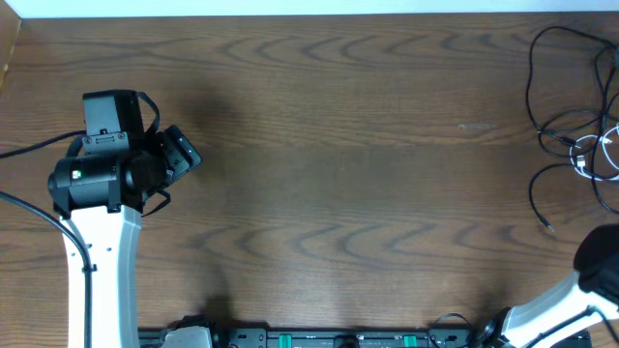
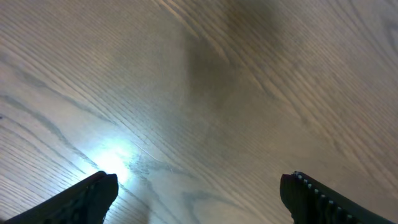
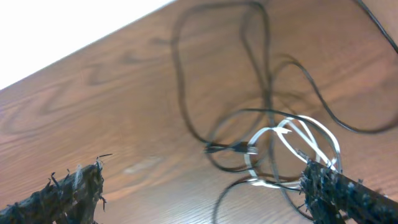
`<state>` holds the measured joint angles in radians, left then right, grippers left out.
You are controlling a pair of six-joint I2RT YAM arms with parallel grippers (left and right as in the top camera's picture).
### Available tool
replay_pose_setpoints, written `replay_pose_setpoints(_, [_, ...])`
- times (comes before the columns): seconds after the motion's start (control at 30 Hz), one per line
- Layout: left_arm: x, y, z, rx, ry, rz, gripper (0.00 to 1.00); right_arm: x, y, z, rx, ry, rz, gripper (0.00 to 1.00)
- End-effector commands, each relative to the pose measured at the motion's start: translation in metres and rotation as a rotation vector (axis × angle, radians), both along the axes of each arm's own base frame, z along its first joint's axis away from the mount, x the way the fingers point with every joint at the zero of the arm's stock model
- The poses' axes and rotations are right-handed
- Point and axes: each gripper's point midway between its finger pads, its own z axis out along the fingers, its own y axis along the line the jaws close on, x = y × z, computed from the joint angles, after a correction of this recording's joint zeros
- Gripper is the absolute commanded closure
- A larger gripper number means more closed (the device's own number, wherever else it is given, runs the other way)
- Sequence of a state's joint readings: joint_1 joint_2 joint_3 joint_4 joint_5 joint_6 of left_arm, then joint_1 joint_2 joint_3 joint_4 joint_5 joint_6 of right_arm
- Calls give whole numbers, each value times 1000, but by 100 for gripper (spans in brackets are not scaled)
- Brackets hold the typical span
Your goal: Untangle cables
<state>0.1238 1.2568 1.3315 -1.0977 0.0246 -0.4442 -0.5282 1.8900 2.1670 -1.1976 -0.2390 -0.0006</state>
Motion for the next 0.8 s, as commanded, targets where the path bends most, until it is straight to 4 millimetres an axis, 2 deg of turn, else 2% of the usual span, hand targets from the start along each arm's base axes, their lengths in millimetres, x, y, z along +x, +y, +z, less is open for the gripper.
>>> replay_pose_setpoints(0.0, [-2,2,-1,2,7,5,1,-15,43,39,-35,-55,106,1])
replay_pose_setpoints(0.13, [-2,2,-1,2,7,5,0,-44,78,59,-63,-38,172,1])
replay_pose_setpoints(0.23, [-2,2,-1,2,7,5,0,-71,107,66,-60,-5,234,1])
replay_pose_setpoints(0.43, [-2,2,-1,2,7,5,0,-100,170,78,-71,8,407,1])
replay_pose_setpoints(0.5, [-2,2,-1,2,7,5,1,-116,182,76,-12,41,392,1])
replay_pose_setpoints(0.53, [-2,2,-1,2,7,5,1,-129,191,71,76,90,341,1])
replay_pose_setpoints(0.57, [-2,2,-1,2,7,5,1,-135,194,69,118,110,302,1])
replay_pose_setpoints(0.77, [-2,2,-1,2,7,5,1,-137,189,68,101,118,278,1])
